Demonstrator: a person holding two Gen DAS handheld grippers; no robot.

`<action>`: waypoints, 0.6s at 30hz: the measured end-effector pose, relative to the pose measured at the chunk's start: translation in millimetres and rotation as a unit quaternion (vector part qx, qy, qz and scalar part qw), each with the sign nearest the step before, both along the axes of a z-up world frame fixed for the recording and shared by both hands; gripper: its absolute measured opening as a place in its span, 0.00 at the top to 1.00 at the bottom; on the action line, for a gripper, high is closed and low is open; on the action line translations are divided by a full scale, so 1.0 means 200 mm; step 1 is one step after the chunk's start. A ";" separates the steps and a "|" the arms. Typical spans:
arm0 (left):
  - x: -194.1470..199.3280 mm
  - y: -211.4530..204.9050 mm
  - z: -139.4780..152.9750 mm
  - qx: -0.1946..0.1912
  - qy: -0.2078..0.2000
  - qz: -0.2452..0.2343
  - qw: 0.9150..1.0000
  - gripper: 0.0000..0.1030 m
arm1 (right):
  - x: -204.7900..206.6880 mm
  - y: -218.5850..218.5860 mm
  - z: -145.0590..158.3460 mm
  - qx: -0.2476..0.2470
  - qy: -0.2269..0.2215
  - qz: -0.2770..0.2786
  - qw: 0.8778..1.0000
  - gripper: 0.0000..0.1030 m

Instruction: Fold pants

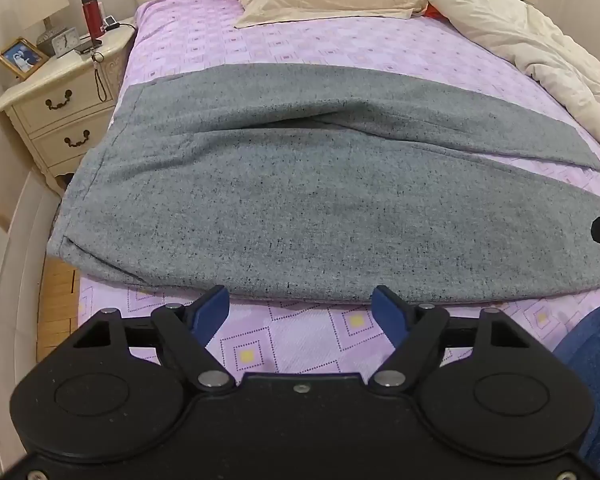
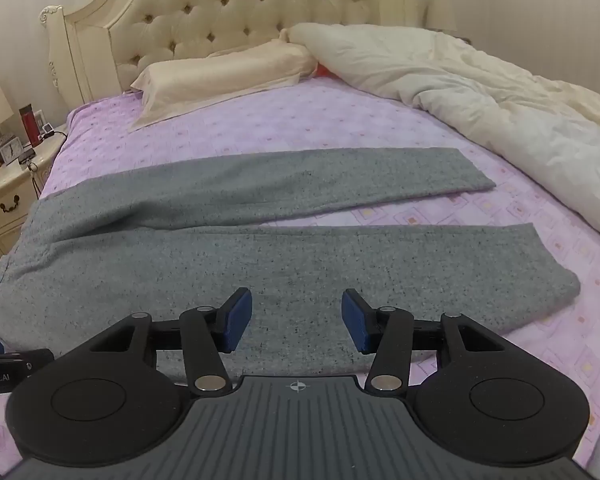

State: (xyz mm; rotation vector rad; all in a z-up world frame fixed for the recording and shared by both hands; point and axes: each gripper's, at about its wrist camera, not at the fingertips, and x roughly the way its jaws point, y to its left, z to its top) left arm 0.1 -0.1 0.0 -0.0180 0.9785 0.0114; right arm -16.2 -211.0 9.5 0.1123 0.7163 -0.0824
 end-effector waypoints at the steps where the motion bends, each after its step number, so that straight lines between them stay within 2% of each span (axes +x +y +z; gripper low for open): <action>1: 0.00 0.00 0.00 0.002 0.000 0.000 1.000 0.24 | 0.00 0.00 0.00 -0.002 -0.003 0.000 1.000 0.53; 18: -0.03 -0.01 0.01 -0.004 -0.018 -0.013 1.000 0.24 | 0.00 -0.01 0.00 0.004 0.001 0.000 1.000 0.53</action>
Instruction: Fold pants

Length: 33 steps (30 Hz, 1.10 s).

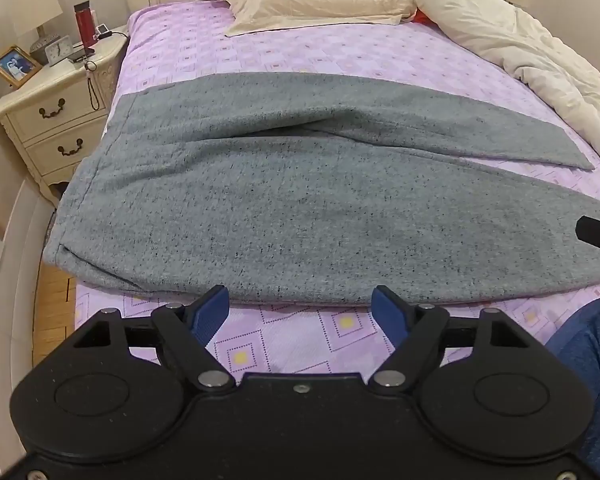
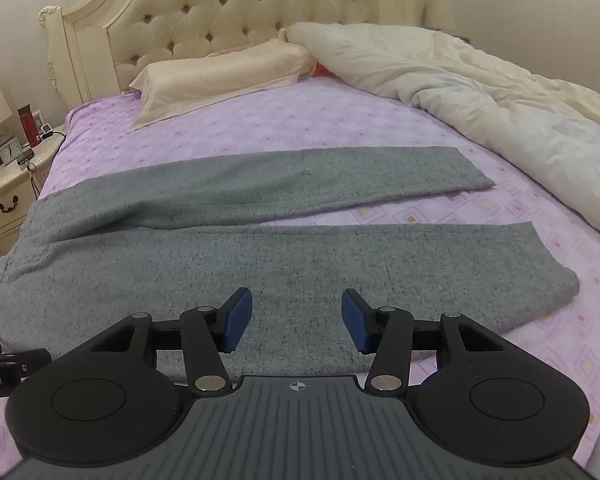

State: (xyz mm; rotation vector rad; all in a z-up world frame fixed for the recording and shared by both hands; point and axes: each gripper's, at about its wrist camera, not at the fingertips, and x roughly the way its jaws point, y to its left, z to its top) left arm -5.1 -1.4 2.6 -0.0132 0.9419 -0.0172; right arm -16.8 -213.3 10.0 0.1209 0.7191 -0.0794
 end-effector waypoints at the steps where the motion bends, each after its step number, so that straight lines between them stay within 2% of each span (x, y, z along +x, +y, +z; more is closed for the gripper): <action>1: 0.00 0.00 0.00 0.000 0.000 0.000 1.000 0.24 | 0.00 0.00 0.00 0.000 0.000 0.000 1.000 0.53; 33: -0.02 0.01 0.02 0.000 -0.003 0.008 1.000 0.23 | 0.01 0.00 -0.01 -0.006 0.020 0.000 1.000 0.53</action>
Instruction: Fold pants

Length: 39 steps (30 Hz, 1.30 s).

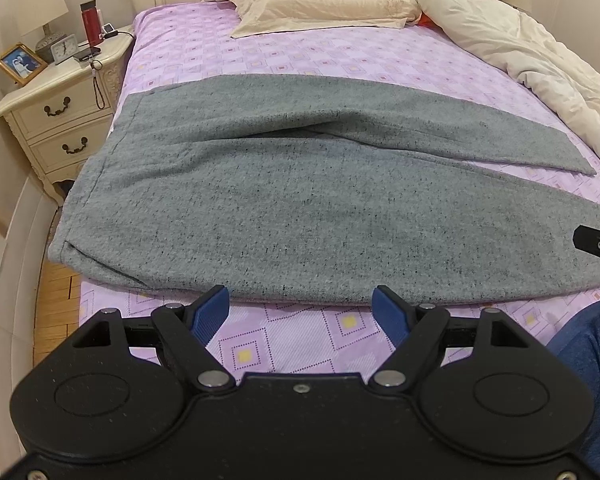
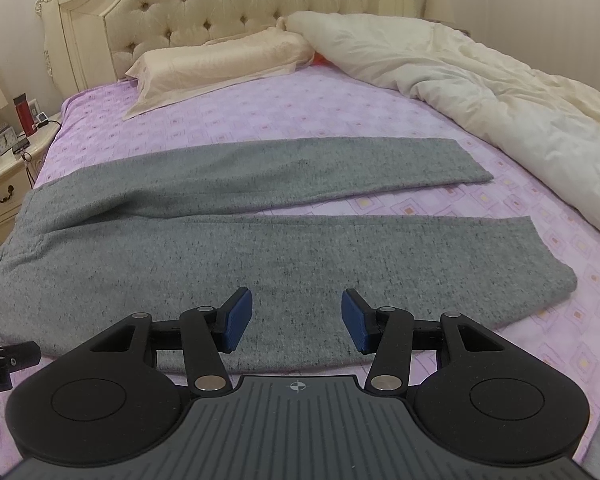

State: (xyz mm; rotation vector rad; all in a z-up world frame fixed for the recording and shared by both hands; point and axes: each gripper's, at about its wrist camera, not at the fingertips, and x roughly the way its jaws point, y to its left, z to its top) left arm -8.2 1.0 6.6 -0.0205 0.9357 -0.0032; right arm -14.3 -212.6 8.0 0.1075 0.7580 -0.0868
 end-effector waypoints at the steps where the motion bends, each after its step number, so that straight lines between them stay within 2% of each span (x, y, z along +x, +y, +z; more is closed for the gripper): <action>1: 0.00 0.00 0.00 0.001 -0.001 0.000 1.000 0.23 | 0.00 0.00 0.00 0.001 0.000 0.000 1.000 0.53; 39: -0.01 -0.01 0.00 0.010 0.006 0.002 1.000 0.23 | -0.01 0.00 0.00 0.012 -0.007 -0.005 1.000 0.53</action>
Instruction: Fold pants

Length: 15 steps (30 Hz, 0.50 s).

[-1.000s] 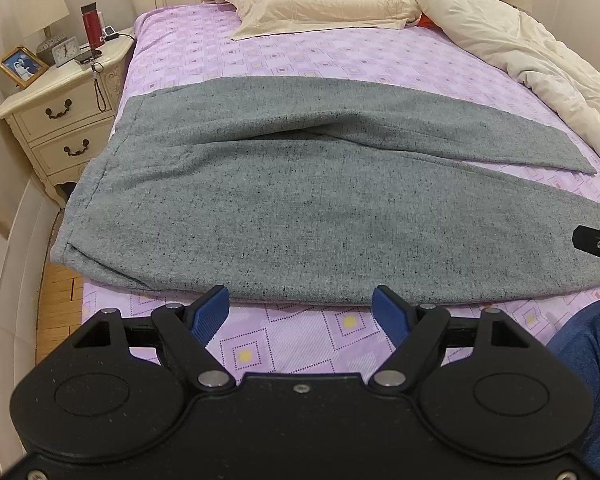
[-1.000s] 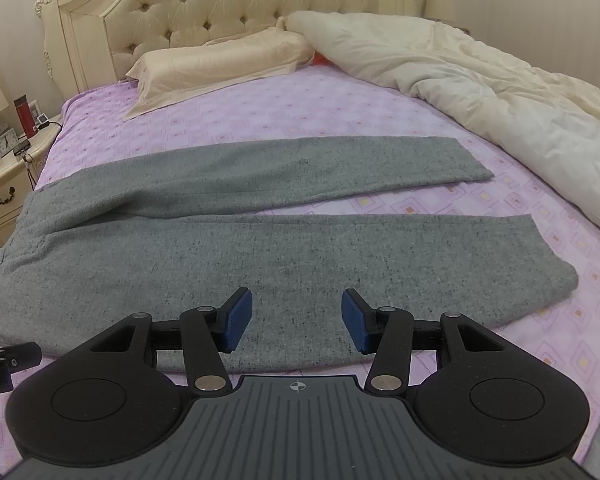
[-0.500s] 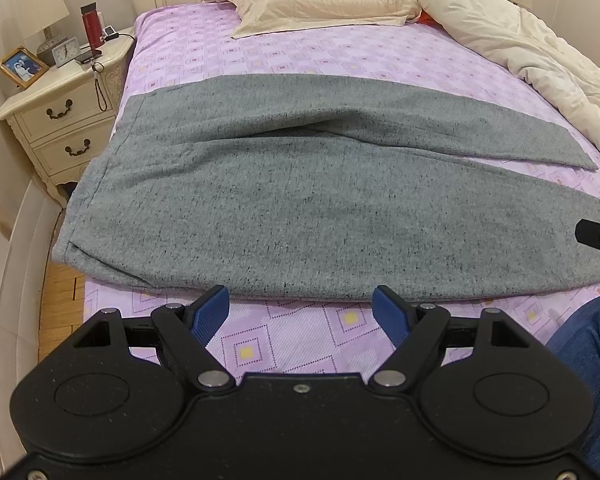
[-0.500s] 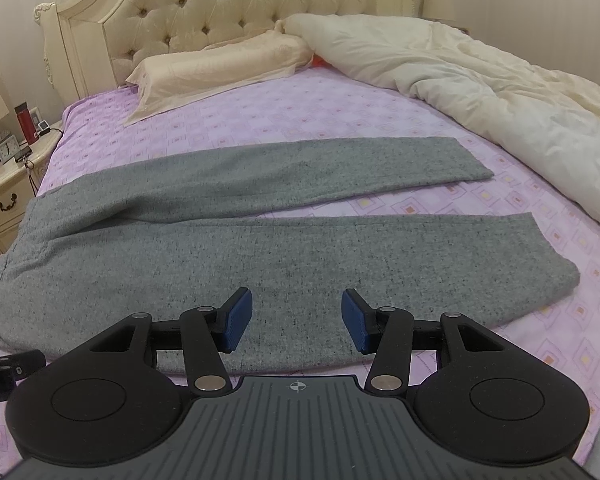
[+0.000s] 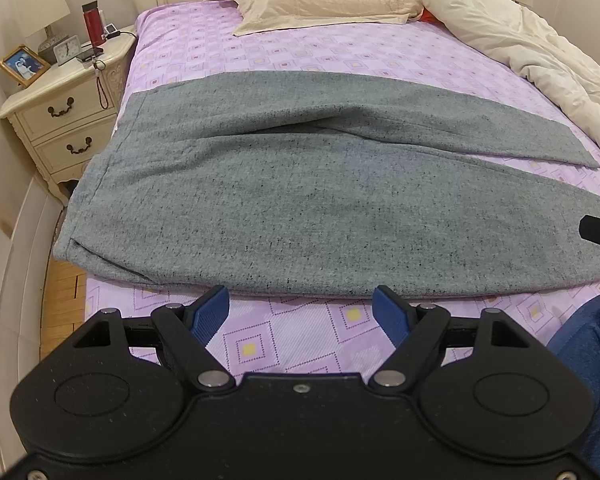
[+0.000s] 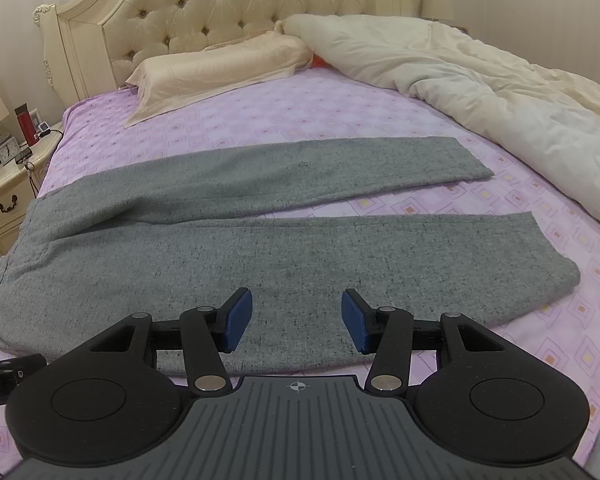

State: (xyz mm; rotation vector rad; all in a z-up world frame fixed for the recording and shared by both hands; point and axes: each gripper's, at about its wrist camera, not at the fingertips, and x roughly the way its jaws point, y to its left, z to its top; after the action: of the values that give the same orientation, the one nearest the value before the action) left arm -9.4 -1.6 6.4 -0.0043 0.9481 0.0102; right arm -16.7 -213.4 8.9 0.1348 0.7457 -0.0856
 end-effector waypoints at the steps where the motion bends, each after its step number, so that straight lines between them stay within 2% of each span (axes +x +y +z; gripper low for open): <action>1: 0.00 0.00 0.00 0.000 0.000 0.000 1.000 0.23 | 0.00 0.00 0.00 0.000 0.000 0.000 1.000 0.53; 10: -0.01 0.03 -0.01 0.000 -0.001 0.007 1.000 0.23 | -0.01 0.00 0.01 0.002 -0.001 -0.002 1.000 0.53; 15: 0.00 0.05 0.01 0.004 -0.011 0.007 1.000 0.23 | 0.00 -0.02 0.03 0.018 0.001 0.016 1.000 0.54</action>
State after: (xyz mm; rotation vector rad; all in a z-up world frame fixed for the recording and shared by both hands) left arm -9.2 7.4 9.0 -0.0032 0.9258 0.0262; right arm -17.0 -217.3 15.4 0.1578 0.7517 -0.0426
